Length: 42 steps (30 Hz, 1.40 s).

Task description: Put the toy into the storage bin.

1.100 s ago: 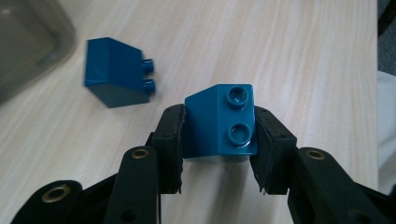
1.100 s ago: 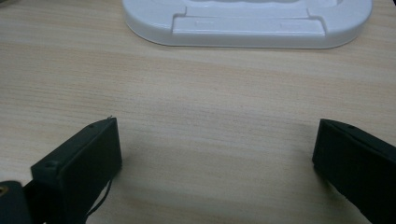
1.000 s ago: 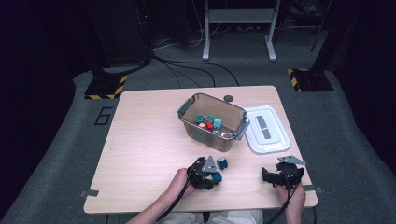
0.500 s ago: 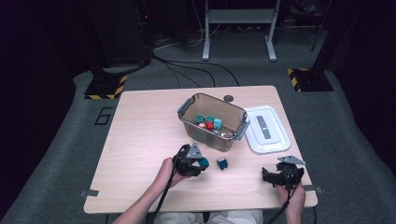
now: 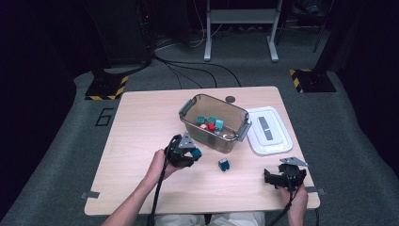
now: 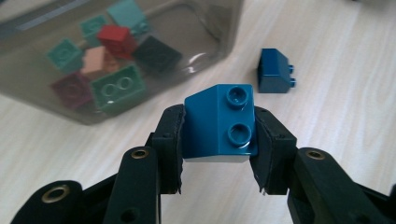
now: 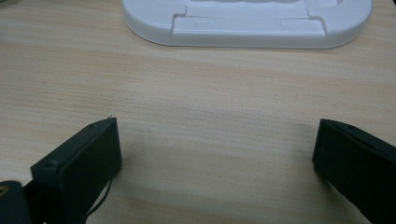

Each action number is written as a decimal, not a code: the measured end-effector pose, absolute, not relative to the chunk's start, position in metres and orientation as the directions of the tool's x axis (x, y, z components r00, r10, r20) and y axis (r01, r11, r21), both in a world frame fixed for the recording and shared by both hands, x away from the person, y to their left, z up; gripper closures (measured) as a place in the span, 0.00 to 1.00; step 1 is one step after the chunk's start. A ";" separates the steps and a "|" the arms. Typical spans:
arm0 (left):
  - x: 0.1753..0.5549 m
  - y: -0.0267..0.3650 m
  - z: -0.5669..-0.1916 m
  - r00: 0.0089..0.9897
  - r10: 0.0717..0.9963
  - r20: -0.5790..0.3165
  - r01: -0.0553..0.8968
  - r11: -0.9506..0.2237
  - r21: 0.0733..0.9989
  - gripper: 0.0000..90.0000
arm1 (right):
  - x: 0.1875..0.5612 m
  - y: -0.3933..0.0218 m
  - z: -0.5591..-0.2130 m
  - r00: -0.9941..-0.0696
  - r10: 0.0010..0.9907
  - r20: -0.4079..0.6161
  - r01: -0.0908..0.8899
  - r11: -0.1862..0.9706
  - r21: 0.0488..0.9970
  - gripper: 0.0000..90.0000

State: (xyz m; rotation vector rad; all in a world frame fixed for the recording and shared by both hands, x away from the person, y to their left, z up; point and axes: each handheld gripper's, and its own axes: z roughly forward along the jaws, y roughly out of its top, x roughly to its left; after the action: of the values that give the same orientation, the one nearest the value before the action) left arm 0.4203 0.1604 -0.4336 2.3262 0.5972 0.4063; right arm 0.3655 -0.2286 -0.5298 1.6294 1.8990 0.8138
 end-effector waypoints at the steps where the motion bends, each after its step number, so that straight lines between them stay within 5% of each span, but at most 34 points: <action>1: 0.421 0.162 -0.431 0.843 0.523 0.125 0.306 -0.657 0.689 0.65 | 0.365 -0.229 -0.530 -0.154 0.988 0.006 0.686 0.103 0.721 0.01; 42: 0.486 0.162 -0.347 0.773 0.601 0.205 0.301 -0.630 0.716 0.65 | 0.365 -0.229 -0.530 -0.153 0.988 0.006 0.685 0.102 0.721 0.01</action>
State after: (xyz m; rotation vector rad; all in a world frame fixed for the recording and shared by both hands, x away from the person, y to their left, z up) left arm 0.4861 0.1621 -0.3474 2.2757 0.6680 0.5660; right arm 0.3654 -0.2285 -0.5298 1.6297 1.8974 0.8137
